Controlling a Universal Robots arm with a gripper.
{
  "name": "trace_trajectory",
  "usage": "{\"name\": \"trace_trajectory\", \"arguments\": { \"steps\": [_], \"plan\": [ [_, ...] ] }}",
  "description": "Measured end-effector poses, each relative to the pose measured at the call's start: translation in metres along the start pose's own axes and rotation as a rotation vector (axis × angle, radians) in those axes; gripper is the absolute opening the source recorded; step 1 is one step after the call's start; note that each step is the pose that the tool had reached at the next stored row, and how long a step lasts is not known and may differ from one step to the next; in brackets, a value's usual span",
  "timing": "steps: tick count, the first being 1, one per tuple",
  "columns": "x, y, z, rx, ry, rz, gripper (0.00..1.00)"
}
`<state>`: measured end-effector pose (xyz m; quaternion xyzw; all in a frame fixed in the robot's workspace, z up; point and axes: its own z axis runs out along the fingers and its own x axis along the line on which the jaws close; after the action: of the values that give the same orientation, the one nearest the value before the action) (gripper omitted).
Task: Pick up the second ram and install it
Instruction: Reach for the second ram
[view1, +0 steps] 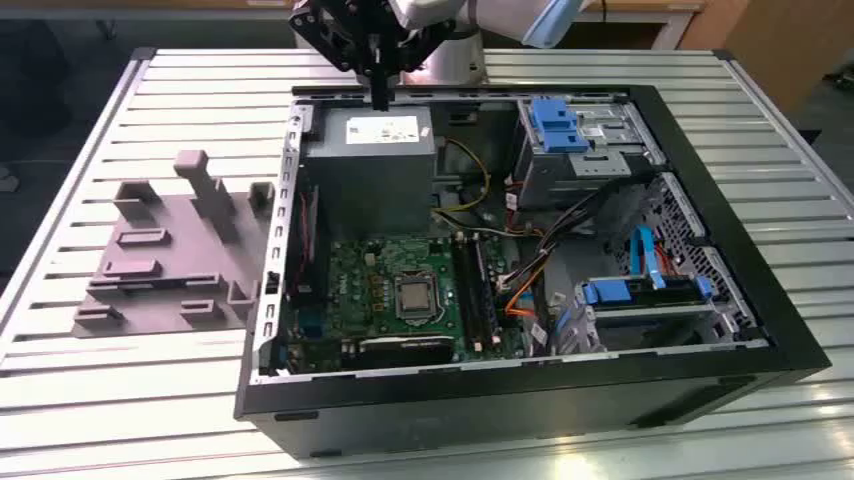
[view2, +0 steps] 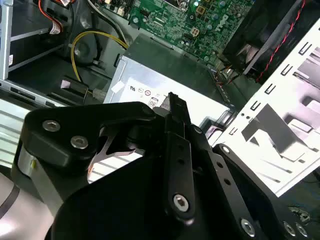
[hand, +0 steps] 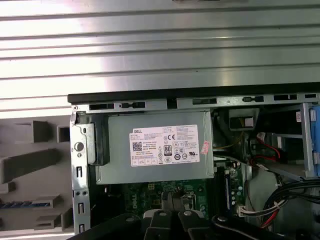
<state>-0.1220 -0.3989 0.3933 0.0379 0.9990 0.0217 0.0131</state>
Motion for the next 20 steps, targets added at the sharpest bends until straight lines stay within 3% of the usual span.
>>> {"name": "trace_trajectory", "arguments": {
  "steps": [20],
  "plan": [
    [0.0041, -0.0003, -0.0001, 0.0000, 0.0000, 0.000, 0.11]
  ]
}}
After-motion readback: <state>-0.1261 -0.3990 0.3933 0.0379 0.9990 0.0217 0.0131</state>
